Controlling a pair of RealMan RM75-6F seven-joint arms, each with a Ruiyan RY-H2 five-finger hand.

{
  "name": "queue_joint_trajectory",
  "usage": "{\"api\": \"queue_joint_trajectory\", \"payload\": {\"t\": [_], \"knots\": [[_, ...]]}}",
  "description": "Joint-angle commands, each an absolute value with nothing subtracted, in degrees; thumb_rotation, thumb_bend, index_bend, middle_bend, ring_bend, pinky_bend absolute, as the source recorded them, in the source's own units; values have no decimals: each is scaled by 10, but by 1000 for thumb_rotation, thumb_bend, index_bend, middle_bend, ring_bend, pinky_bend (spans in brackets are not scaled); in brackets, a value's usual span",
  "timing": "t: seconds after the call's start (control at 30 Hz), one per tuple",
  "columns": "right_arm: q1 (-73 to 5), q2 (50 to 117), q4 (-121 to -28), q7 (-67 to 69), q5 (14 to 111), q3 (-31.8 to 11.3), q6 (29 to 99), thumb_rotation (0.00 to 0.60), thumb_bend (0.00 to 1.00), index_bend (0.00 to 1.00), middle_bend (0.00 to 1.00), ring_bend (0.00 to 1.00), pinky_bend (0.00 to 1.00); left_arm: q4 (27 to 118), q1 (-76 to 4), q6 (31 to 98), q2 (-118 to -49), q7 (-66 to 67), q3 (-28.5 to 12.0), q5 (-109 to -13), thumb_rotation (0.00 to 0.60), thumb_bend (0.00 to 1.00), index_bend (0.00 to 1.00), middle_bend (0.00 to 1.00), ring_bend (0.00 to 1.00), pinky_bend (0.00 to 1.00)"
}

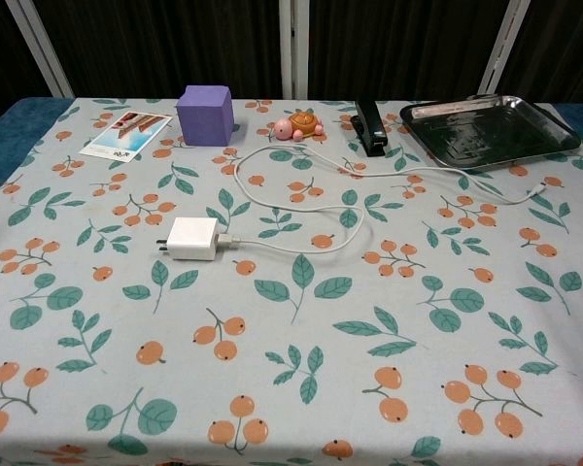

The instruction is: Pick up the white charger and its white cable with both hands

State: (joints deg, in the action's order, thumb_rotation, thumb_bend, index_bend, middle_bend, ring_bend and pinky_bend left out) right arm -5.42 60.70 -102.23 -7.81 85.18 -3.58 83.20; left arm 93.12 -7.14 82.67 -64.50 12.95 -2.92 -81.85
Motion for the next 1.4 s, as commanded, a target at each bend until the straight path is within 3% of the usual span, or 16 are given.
{"api": "queue_joint_trajectory", "payload": {"t": [0.03,0.5,0.7,0.83,1.1,1.4], "knots": [[-58,609,-1025,-84,847,-38,827,600,56,0,0,0,0,928,-78,815,-646,129,-31,-812,600,65,134,118,46,23],[-58,608,-1024,-83,843,-43,833,600,56,0,0,0,0,944,-110,783,-643,148,-44,-813,600,64,134,117,46,27],[-57,605,-1021,-77,855,-42,838,600,55,0,0,0,0,944,-183,696,-669,154,-50,-843,600,63,134,118,46,32],[-56,605,-1018,-72,855,-41,838,600,56,0,0,0,0,929,-249,623,-713,139,-61,-857,600,64,134,118,46,32],[-52,603,-1024,-78,855,-38,843,600,55,0,0,0,0,855,-360,538,-826,94,-92,-871,600,63,134,118,46,32],[-37,602,-1022,-73,851,-32,856,600,56,0,0,0,0,800,-431,464,-906,101,-86,-854,600,63,132,117,46,32]]}}
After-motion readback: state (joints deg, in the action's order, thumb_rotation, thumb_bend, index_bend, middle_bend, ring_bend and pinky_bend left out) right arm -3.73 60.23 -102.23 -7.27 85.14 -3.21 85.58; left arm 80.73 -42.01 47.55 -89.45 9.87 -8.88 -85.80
